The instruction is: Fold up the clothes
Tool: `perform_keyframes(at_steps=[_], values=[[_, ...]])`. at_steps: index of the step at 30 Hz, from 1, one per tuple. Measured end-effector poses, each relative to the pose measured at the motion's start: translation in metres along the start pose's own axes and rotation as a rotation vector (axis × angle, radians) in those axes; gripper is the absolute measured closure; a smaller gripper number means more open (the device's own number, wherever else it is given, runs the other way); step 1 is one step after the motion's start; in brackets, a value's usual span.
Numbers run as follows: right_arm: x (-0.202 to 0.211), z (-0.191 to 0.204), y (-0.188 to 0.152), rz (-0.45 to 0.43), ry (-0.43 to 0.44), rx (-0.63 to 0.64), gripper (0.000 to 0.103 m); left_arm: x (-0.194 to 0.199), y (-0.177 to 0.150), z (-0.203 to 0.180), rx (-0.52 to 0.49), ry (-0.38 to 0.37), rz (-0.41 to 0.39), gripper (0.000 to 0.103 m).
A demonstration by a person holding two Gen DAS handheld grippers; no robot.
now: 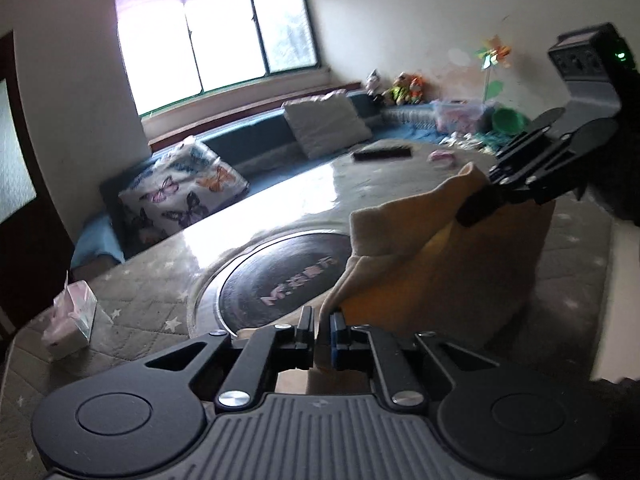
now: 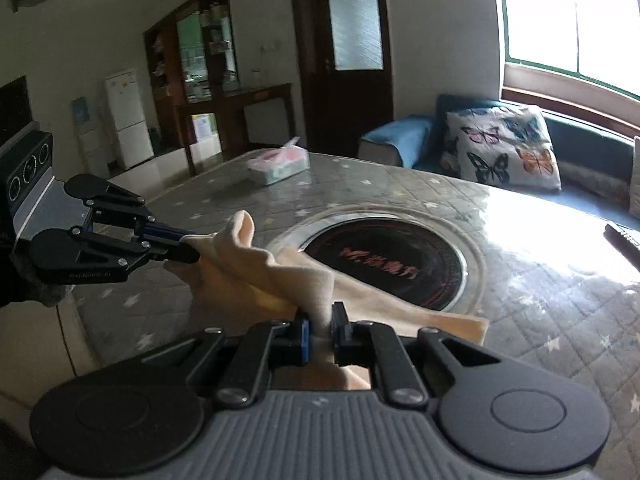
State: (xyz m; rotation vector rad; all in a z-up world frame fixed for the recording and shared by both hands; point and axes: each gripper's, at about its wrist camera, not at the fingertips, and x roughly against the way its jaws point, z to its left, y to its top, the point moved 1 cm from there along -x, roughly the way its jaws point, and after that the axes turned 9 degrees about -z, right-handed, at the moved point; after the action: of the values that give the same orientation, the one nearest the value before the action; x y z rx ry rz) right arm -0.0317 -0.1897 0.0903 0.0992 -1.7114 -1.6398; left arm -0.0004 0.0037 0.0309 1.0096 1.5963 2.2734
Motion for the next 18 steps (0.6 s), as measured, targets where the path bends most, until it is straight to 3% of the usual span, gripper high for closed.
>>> perform_keyframes(at_steps=[8,12,14,18], values=[[-0.084,-0.055,-0.003,0.095,-0.046,-0.096,0.093,-0.086,-0.021,0.032,0.095,0.034,0.123,0.094],[-0.108,-0.070,-0.020,0.118,-0.082,-0.131,0.090,-0.099,-0.030,0.038,0.118,0.049,0.144,0.091],[-0.113,-0.077,-0.025,0.110,-0.104,-0.150,0.077,-0.102,-0.034,0.041,0.134,0.058,0.153,0.089],[-0.112,-0.094,-0.026,0.076,-0.158,-0.220,0.077,-0.109,-0.038,0.052,0.160,0.105,0.165,0.087]])
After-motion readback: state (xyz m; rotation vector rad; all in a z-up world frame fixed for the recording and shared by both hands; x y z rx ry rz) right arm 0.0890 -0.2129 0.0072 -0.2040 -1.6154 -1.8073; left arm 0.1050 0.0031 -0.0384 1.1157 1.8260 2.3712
